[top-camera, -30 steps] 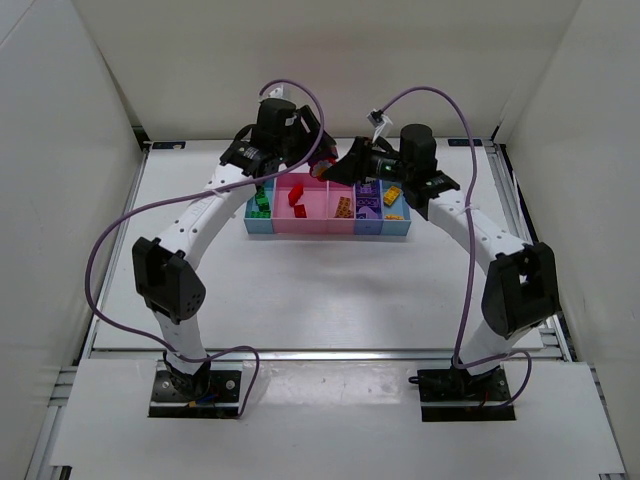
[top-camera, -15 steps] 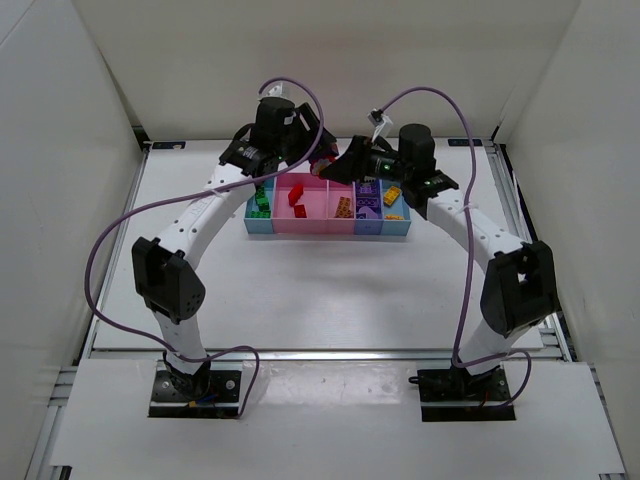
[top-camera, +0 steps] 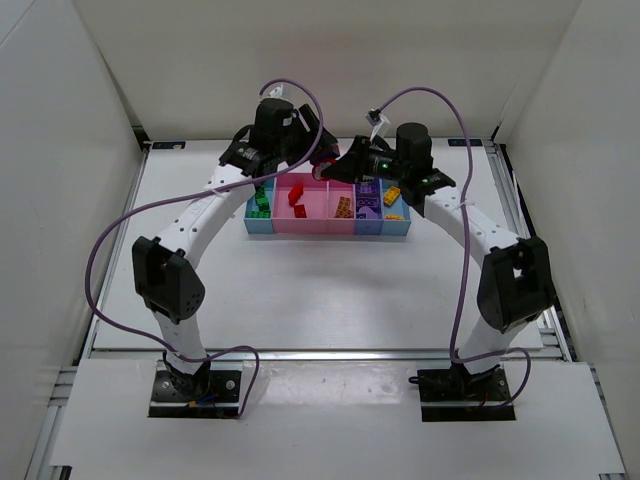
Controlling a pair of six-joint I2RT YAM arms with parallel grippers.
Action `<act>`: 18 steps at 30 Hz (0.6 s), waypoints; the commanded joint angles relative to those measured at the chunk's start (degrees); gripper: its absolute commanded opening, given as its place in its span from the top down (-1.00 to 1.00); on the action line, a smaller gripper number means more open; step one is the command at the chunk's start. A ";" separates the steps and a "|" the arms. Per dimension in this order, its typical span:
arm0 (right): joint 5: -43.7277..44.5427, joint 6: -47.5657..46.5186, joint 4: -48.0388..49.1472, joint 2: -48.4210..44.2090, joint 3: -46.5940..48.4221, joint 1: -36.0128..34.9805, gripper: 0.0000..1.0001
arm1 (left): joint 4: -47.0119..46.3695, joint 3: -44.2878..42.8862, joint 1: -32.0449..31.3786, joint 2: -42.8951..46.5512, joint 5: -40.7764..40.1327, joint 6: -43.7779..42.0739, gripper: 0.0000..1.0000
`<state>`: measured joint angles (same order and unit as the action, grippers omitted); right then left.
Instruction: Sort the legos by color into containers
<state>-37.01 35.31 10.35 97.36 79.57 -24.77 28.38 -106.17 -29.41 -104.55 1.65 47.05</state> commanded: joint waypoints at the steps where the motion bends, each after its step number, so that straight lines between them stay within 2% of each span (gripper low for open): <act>1: 0.72 -0.86 3.36 0.81 3.48 -0.27 0.46 | -1.05 1.05 -0.21 4.27 1.60 0.68 0.80; 2: 0.80 -0.86 3.27 0.90 3.57 -0.27 0.69 | -1.05 1.14 -0.21 4.36 1.25 0.50 0.80; 5: 0.72 -1.47 3.19 0.90 3.66 -0.27 1.00 | -0.87 1.14 -0.21 4.45 -1.19 -0.72 0.80; 10: 0.28 -3.23 1.87 -1.56 1.73 -1.50 1.00 | -0.96 -0.17 -0.04 3.57 -9.19 -4.94 0.80; 18: 1.42 -9.10 -0.42 -5.34 -3.63 -4.14 1.00 | -2.36 -2.46 3.56 1.37 -15.53 -9.69 0.80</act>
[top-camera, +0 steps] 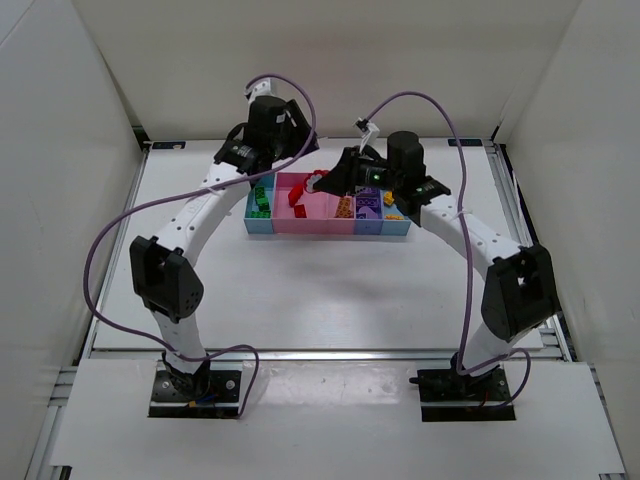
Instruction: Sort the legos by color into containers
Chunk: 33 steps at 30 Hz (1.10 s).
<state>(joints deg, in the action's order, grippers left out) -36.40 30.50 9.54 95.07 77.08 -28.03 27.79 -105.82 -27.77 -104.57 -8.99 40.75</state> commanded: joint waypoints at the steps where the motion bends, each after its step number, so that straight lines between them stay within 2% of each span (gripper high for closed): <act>1: 1.94 -5.27 -0.91 -2.78 -1.23 -1.41 1.00 | -1.86 -3.25 3.23 1.22 -5.07 -3.83 0.80; 8: 5.02 -10.63 -4.00 4.76 3.85 -1.50 1.00 | -1.34 -3.26 8.25 3.14 -4.72 -5.86 0.80; 16: 5.20 -13.53 -4.62 18.04 14.58 -1.76 1.00 | -0.64 2.02 10.28 7.54 -1.83 -5.69 0.80; 21: 5.29 -14.77 -4.97 24.01 17.14 -1.94 0.92 | -0.63 4.74 11.33 9.83 -0.15 -5.07 0.80; 24: 5.29 -16.26 -5.58 25.95 17.49 -2.46 0.77 | -0.28 5.45 11.95 10.53 0.47 -4.80 0.80; 28: 5.64 -17.41 -5.85 26.92 16.97 -3.17 -0.03 | -0.28 5.98 12.56 10.88 1.08 -4.37 0.80; 31: 6.43 -18.02 -5.76 26.84 16.35 -3.35 -0.31 | -0.19 6.15 12.65 10.88 1.35 -4.10 0.80; 33: 6.87 -18.72 -5.85 26.66 15.91 -3.35 -0.36 | -0.28 6.24 12.74 10.80 1.70 -3.84 0.80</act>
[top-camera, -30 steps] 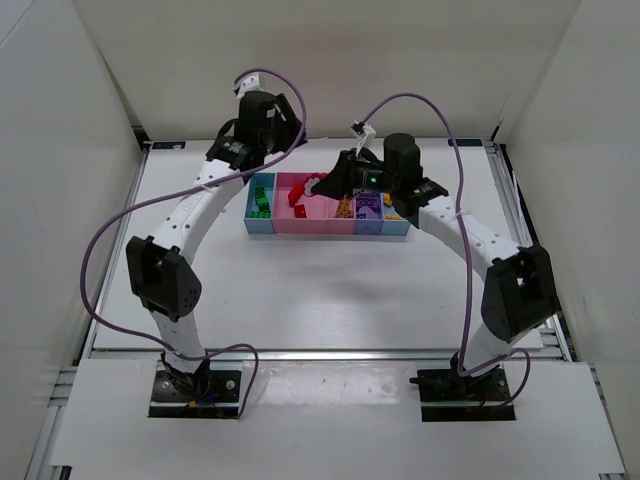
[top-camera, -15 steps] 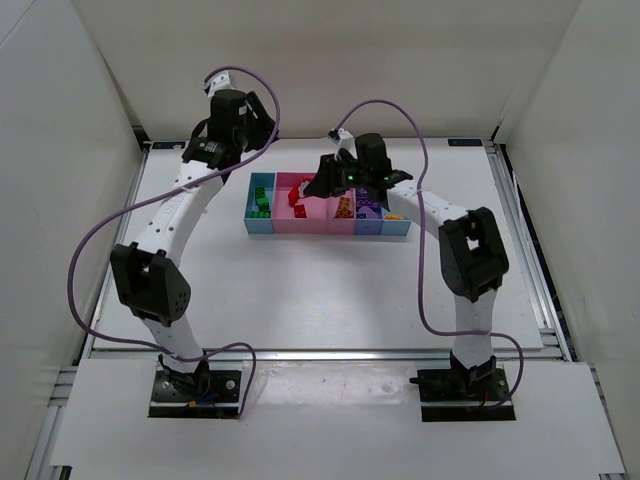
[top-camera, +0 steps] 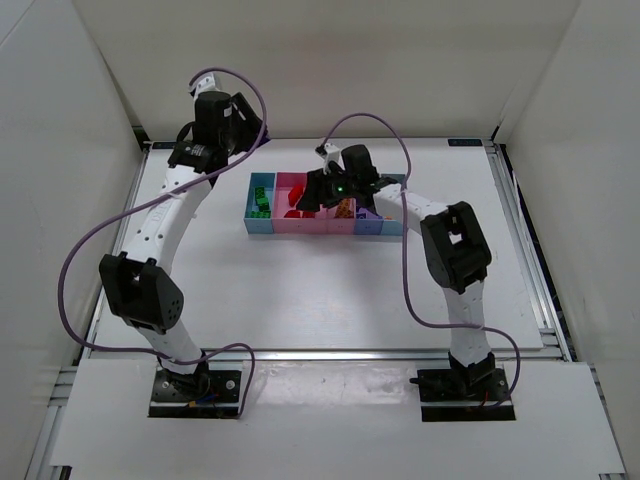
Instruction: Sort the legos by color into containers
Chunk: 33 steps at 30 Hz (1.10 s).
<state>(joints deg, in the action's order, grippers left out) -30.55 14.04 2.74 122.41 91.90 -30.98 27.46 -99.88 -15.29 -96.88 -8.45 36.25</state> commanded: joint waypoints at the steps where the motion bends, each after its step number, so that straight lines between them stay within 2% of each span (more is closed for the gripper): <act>1: 1.01 -2.44 0.95 -1.03 1.00 -0.39 -0.38 | 0.05 0.30 0.26 2.93 1.59 0.84 0.80; 8: -1.71 -1.92 3.40 -8.93 0.30 -0.22 -0.37 | -0.66 0.91 0.26 2.75 5.63 3.47 0.80; 15: -5.75 8.88 15.95 -16.93 -2.68 -0.22 -0.42 | -3.02 3.02 0.26 2.49 12.48 7.78 0.80; 18: -5.49 12.05 18.44 -16.68 -0.95 -0.31 -0.46 | -3.29 3.11 0.26 2.14 13.28 8.49 0.80; 26: -2.51 18.29 14.66 -13.26 4.95 -1.27 -0.50 | -4.17 2.58 0.17 1.43 13.64 8.66 0.80; 33: 1.18 22.16 13.34 -11.23 8.03 -3.20 -0.47 | -4.52 3.28 -2.29 2.22 6.28 4.62 0.80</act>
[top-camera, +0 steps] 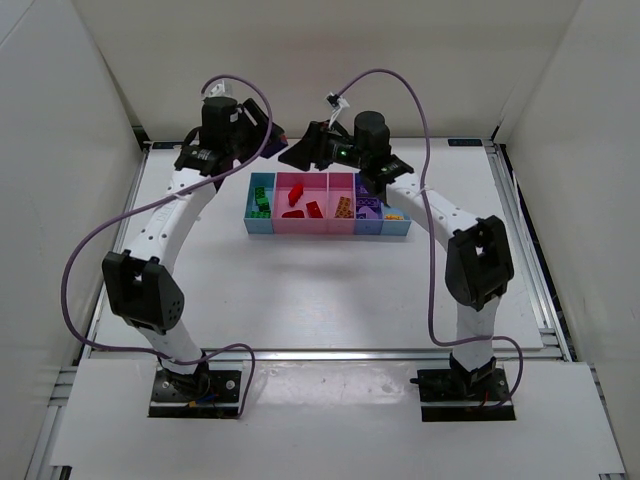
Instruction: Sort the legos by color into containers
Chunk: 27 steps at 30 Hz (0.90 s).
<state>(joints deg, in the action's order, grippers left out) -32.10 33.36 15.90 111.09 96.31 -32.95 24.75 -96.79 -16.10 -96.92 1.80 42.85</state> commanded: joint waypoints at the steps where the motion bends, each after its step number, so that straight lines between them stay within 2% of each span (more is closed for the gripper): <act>1: 3.26 3.02 0.01 0.62 3.79 -1.59 -0.47 | -1.81 0.29 -1.83 2.44 -4.52 -2.16 0.80; 6: 5.11 4.69 -0.69 1.94 6.60 -2.29 -0.46 | -1.81 0.99 -3.76 3.06 -7.33 -2.60 0.80; 18: 11.18 7.41 -5.17 1.68 7.05 -1.77 -0.32 | -3.57 1.08 -3.94 3.41 -8.48 -2.25 0.80; 27: 12.85 8.56 -7.46 1.50 6.17 -0.36 -0.38 | -5.33 1.52 -2.98 3.94 -5.76 -2.33 0.80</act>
<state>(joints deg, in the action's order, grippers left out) -20.82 40.58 8.29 112.92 100.64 -34.13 21.30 -95.33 -19.57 -96.75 -5.30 40.93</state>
